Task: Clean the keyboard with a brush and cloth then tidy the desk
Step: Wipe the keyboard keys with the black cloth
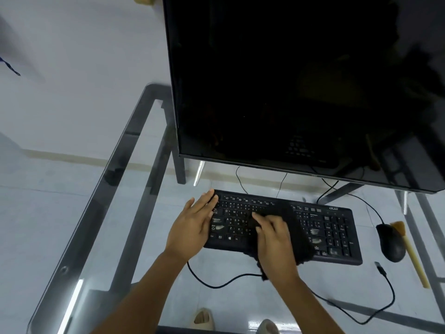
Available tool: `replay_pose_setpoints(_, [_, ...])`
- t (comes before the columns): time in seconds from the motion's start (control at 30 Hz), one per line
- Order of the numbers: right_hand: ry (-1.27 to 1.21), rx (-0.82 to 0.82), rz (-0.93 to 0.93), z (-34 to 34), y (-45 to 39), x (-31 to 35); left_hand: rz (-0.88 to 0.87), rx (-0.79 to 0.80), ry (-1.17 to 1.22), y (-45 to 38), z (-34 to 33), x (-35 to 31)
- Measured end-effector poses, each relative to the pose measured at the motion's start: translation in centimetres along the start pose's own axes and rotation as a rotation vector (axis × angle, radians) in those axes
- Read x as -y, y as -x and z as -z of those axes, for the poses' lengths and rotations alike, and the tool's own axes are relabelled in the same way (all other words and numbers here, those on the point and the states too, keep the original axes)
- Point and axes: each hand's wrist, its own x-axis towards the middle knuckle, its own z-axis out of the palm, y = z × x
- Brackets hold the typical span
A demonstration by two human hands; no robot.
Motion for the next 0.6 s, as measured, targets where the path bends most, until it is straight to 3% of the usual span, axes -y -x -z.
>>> replay_pose_setpoints(0.07, [-0.014,-0.016,0.043,-0.8,0.6,1.3,0.005,-0.030,0.003,-0.1,-0.1,-0.2])
replay_pose_setpoints(0.2, [-0.006,0.136,0.237,-2.4,0.6,4.7,-0.004,-0.024,0.055,-0.2,-0.1,0.0])
replay_pose_setpoints(0.33, [0.001,0.052,0.078,-0.4,0.0,1.1,0.023,0.041,0.078,0.0,-0.1,1.1])
replay_pose_setpoints(0.43, [-0.046,0.024,-0.030,-0.7,0.2,2.3,-0.004,-0.017,0.047,0.0,-0.1,0.6])
replay_pose_setpoints(0.6, [-0.084,0.228,0.173,-1.6,-0.4,4.5,-0.036,-0.025,0.075,-0.2,0.2,0.4])
